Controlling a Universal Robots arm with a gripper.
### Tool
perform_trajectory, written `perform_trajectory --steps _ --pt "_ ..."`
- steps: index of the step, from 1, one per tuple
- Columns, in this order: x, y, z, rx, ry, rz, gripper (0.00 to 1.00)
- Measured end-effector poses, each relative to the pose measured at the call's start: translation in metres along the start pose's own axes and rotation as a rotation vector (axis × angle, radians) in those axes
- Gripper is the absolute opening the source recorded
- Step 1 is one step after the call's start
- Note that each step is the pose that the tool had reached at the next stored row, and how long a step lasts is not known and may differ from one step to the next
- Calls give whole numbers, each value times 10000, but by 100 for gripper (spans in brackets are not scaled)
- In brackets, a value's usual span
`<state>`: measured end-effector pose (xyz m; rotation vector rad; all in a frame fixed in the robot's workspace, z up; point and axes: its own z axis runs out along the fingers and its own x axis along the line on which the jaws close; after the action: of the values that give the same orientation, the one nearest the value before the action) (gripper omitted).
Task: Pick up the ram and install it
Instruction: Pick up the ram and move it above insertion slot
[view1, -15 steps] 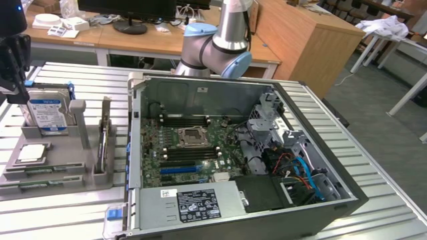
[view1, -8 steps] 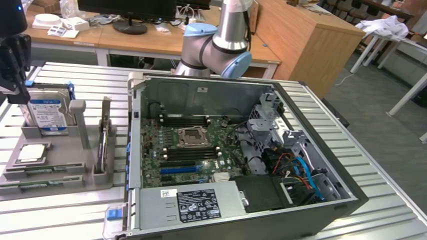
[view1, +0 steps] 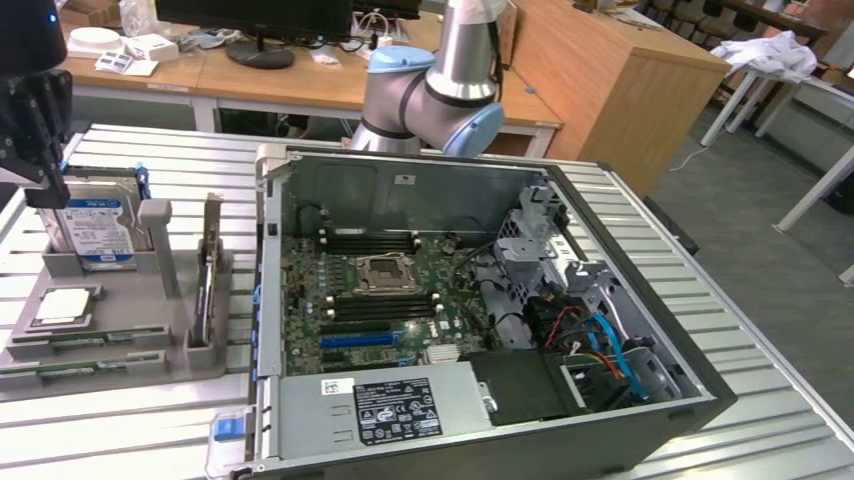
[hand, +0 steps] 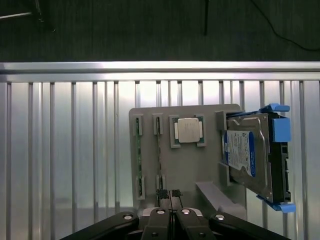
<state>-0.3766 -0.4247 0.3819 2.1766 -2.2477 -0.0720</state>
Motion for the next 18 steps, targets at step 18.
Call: perform_trajectory --steps 18 --pt "-2 -69 33 0 -1 -13 11"
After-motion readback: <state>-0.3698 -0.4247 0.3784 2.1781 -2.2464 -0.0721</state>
